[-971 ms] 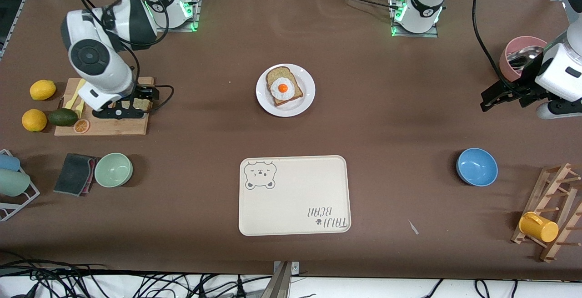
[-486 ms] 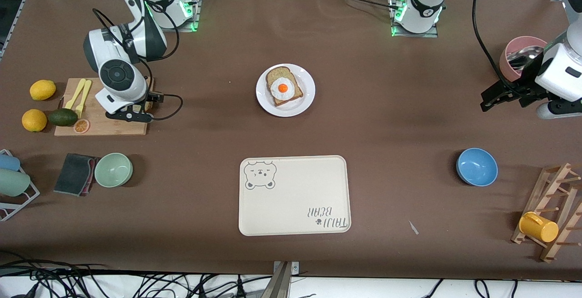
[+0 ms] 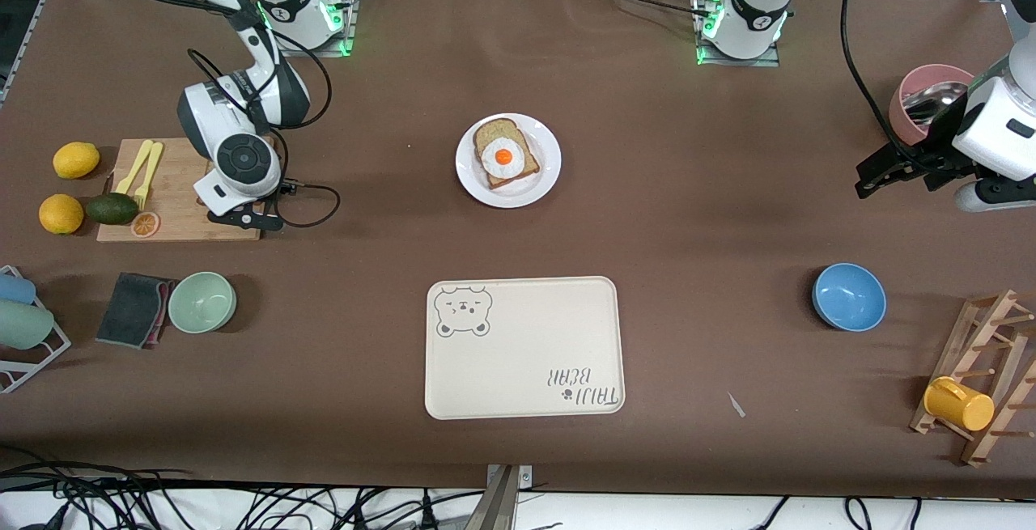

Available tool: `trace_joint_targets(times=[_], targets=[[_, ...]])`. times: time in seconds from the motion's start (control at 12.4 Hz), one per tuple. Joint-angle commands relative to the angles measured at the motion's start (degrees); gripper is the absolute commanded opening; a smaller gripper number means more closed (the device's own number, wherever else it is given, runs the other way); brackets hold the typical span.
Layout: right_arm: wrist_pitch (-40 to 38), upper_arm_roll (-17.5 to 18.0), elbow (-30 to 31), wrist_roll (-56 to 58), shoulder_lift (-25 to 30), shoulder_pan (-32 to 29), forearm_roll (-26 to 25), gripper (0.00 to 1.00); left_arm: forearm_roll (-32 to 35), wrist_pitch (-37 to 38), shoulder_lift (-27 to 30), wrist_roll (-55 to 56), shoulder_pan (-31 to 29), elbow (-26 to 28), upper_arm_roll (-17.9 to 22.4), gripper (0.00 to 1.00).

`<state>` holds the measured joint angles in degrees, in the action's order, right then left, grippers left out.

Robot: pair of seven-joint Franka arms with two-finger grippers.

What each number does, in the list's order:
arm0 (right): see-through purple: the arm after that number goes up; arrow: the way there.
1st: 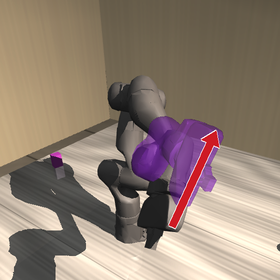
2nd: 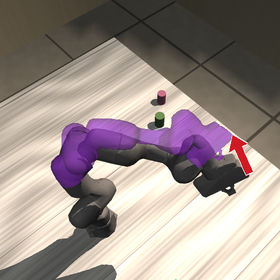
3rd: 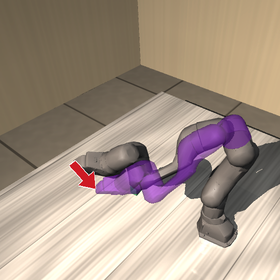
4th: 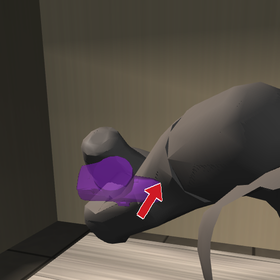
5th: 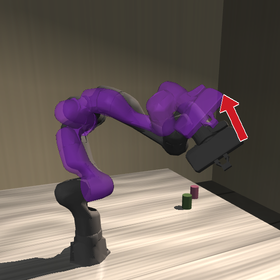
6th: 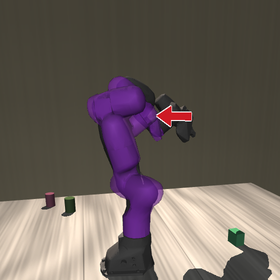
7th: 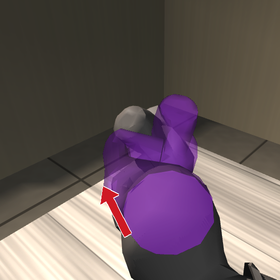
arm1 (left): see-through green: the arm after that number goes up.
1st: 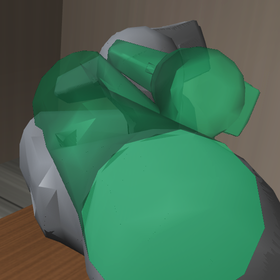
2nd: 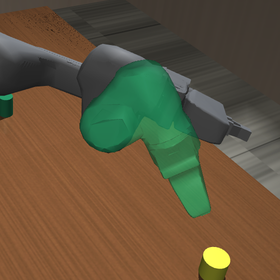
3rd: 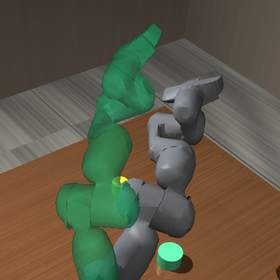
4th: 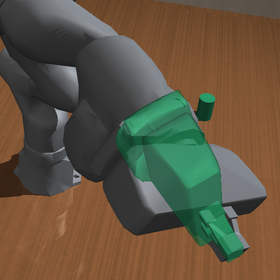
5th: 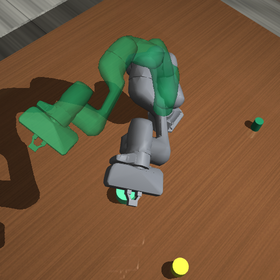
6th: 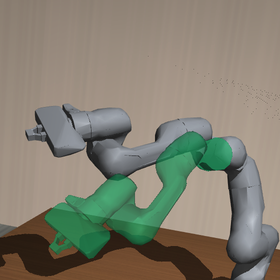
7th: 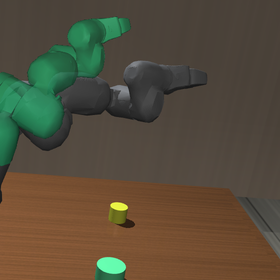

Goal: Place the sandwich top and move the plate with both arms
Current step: 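Reach the right gripper to the bread slice on the cutting board and grasp it, then carry the bread slice with the right gripper over the egg toast plate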

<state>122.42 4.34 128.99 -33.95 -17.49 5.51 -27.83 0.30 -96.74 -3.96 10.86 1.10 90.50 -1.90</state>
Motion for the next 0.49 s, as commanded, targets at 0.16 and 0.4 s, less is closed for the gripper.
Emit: trace_joint_targets(times=[0.16,0.4], targets=[[0.8,-0.6,-0.1,-4.2,-2.8,-0.6,-3.1,0.78,-1.0,1.2,0.0,0.7,0.0,-0.9,0.1,1.0],[2.4,-0.6,-0.1,-5.8,-4.7,-0.6,-3.1,0.73,-1.0,1.2,0.0,0.7,0.0,-0.8,0.1,1.0]])
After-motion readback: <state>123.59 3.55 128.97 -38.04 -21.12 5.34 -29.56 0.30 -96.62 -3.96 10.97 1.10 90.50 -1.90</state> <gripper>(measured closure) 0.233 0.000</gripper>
